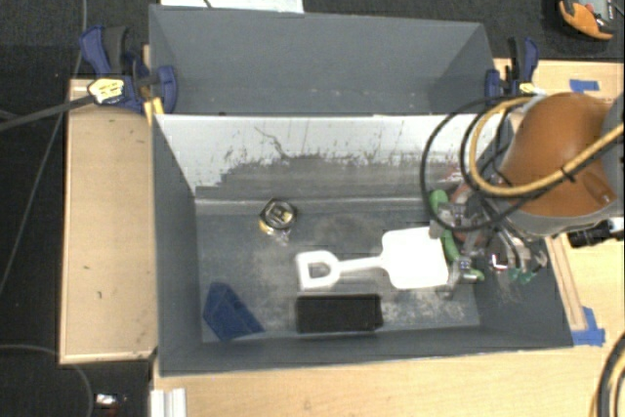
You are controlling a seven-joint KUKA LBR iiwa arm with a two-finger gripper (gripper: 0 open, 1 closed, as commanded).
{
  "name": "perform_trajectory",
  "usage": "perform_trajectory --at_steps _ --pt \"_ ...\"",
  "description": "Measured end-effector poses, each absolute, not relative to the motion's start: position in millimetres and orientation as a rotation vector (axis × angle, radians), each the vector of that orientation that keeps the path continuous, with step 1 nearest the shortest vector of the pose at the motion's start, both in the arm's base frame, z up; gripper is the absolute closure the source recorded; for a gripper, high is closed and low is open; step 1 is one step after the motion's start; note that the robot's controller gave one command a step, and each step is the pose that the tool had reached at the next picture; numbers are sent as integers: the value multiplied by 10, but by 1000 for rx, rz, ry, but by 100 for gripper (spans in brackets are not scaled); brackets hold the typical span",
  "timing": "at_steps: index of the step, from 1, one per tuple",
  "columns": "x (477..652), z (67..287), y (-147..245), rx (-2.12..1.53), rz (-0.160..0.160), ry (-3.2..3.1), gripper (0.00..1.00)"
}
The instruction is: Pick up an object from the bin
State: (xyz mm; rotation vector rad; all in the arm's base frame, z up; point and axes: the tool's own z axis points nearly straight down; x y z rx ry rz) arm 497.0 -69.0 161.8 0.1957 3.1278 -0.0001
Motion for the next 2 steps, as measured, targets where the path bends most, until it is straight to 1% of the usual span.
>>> perform_trajectory --at_steps 1,2 --pt "4957 1362 -644 206 0 3135 0" --pt "4959 1976 -965 -113 -5 3132 0"
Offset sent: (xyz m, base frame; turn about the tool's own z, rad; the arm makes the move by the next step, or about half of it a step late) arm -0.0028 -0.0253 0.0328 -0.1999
